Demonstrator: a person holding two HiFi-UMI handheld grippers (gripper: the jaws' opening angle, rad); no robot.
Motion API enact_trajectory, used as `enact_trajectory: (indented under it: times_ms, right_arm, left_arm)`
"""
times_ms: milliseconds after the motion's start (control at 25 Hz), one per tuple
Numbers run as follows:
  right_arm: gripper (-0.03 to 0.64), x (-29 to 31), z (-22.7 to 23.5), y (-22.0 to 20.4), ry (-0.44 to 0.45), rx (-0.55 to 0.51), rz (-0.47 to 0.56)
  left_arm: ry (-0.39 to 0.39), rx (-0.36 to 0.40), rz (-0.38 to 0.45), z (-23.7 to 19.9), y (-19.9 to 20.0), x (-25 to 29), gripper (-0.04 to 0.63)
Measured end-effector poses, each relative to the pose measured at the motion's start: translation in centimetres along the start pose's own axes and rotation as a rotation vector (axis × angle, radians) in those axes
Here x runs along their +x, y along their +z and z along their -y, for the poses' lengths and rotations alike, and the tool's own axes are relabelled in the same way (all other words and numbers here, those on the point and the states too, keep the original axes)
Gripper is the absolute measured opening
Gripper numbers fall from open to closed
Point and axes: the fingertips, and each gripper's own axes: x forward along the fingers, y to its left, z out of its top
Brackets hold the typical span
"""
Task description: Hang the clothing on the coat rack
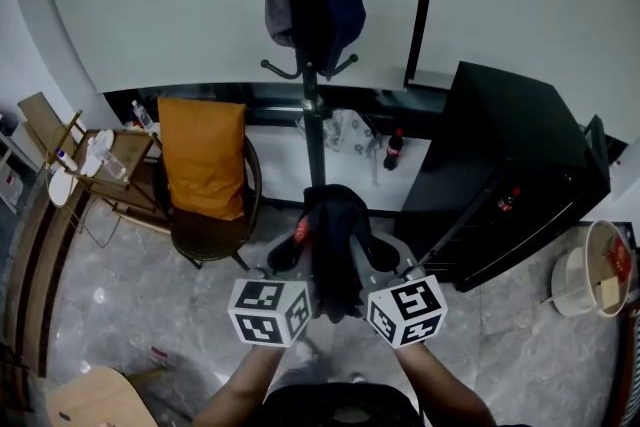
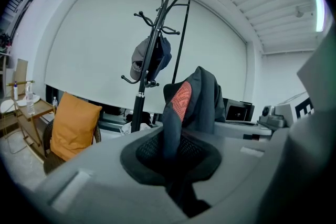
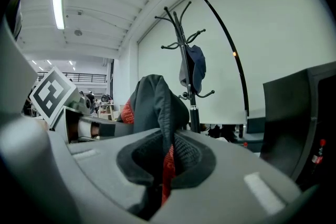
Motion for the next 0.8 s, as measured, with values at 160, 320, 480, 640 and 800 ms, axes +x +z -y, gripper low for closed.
enact_trajectory:
  times_ms: [160,320,480,640,800]
  right_arm:
    - [0.02,2.2,-0.3,0.8,-0.027,-0.01,0.0]
    - [0.02,4.4,-0.9,1.6,-0.052,-0.019,0.006]
    - [0.02,6.2,-1.4,2.1,-0.08,-0.021,0.009]
    - [0.02,7.6,-1.7,2.4,-0.108,-0.025,0.01]
    - [0.02,8.5,-1.9,2.5,-0.129,-0.031,0.011]
  left_arm:
    - [-0.025,0.0,0.007,-2.0,1.2,0.9,0.035]
    - [-0.05,0.007,0.015,-4.2,2.4,1.5,0.035]
    - [-0.077,0.013,0.013,-5.9,3.2,2.0,0.035]
    - [-0.104,0.019,0.014,-7.3,3.9,2.6,0.035]
    - [-0.123,0.021,0.016,-8.2,4.2,3.0,0.035]
